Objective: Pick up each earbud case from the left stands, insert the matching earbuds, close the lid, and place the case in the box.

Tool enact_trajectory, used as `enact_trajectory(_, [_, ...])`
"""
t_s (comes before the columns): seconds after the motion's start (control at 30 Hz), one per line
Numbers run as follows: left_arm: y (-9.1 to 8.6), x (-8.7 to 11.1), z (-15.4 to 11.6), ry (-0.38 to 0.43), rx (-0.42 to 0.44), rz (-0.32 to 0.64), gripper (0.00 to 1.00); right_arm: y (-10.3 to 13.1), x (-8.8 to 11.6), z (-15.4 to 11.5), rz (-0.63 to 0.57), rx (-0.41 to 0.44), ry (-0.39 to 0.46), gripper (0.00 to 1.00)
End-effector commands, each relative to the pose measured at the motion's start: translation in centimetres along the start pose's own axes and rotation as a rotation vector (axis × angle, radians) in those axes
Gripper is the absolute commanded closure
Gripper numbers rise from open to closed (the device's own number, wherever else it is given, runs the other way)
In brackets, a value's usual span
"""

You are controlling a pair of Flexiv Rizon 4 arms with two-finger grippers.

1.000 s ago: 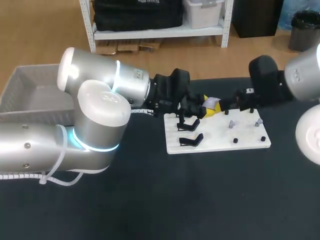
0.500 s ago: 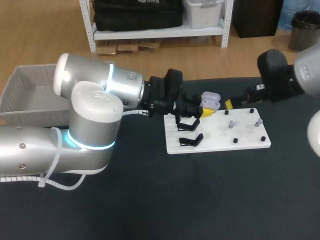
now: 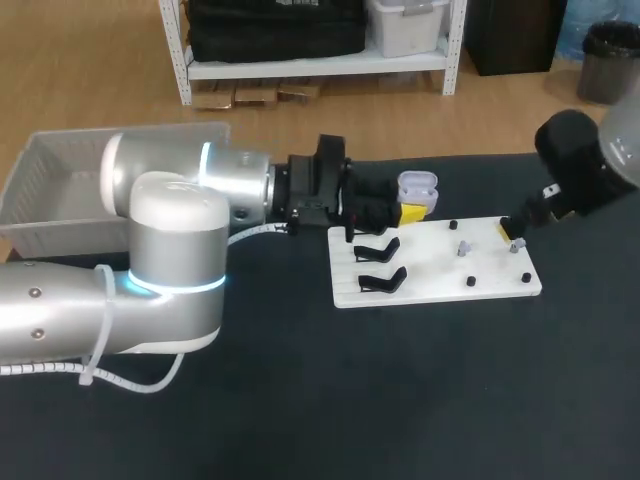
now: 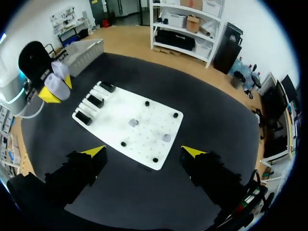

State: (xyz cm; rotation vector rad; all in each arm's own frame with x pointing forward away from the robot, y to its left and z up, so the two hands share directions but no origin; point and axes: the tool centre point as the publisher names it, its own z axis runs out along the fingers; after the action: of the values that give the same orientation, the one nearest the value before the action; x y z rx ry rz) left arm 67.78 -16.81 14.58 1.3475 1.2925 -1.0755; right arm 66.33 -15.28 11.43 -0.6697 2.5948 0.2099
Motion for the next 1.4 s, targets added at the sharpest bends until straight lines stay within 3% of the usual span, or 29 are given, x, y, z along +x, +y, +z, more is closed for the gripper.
enact_trajectory(0.03, [-0.5, -0.2, -0.5, -0.085, -0.009, 0.004, 1.0, -0.2, 0.5, 0.6, 0.001, 0.134, 0.011, 0.0])
enact_trajectory(0.33, [-0.4, -0.6, -0.5, -0.091, -0.03, -0.007, 1.0, -1.2, 1.7, 3.1, 0.011, 0.141, 0.103, 0.0])
enact_trajectory(0.6, [-0.3, -0.4, -0.5, -0.081, -0.051, -0.032, 1.0, -1.8, 1.2, 4.8, 0.02, 0.163, 0.161, 0.0])
enact_trajectory(0.67, [-0.3, -0.4, -0.5, -0.081, -0.051, -0.032, 1.0, -1.9, 0.9, 5.2, 0.038, 0.177, 0.182, 0.14])
enact_trajectory(0.73, [-0.3, -0.4, -0.5, -0.081, -0.051, -0.032, 1.0, -2.1, 0.7, 5.7, 0.049, 0.203, 0.21, 0.39])
enact_trajectory(0.8, [-0.3, -0.4, -0.5, -0.081, -0.051, -0.032, 1.0, -2.1, 0.5, 6.0, 0.066, 0.217, 0.233, 0.51])
enact_trajectory(0.87, [-0.3, -0.4, -0.5, -0.081, -0.051, -0.032, 1.0, -2.1, 0.3, 6.3, 0.074, 0.23, 0.251, 0.55])
enact_trajectory(1.4, [-0.3, -0.4, -0.5, -0.081, -0.051, -0.032, 1.0, -2.8, 0.0, 7.9, 0.114, 0.276, 0.34, 0.47])
